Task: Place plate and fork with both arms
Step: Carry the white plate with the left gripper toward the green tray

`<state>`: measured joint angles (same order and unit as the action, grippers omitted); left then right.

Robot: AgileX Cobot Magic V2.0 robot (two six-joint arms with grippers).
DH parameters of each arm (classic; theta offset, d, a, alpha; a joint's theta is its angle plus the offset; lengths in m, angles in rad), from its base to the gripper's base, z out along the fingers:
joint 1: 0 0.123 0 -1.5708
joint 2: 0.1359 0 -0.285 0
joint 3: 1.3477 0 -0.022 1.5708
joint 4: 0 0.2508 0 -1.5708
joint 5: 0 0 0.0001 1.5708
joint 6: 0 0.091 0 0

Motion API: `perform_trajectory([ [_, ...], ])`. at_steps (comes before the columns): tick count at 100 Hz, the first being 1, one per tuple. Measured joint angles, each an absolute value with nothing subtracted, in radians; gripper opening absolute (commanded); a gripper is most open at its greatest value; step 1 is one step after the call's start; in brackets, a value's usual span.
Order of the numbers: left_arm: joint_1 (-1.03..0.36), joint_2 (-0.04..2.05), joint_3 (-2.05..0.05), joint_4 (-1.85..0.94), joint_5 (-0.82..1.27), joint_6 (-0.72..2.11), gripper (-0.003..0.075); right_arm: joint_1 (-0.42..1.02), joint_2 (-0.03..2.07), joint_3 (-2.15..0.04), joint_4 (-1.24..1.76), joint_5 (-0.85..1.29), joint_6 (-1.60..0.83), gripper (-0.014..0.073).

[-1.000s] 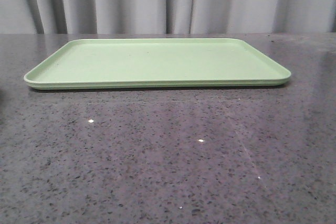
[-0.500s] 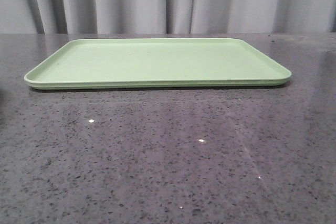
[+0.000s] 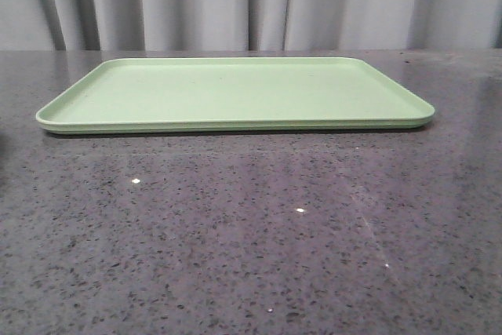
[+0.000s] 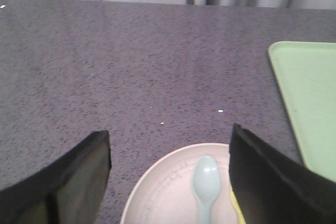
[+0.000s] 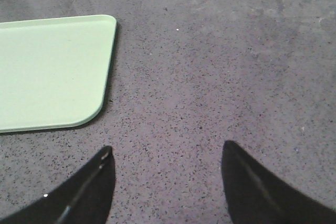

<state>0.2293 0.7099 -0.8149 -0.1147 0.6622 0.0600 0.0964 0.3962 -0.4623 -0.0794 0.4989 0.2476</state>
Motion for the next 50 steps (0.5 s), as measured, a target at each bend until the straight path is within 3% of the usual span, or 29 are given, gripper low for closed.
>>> perform_trajectory([
  [50, 0.265, 0.985, -0.817, -0.087, 0.77, 0.058, 0.0462, 0.096, 0.396, -0.462, -0.078, 0.499, 0.248, 0.0455],
])
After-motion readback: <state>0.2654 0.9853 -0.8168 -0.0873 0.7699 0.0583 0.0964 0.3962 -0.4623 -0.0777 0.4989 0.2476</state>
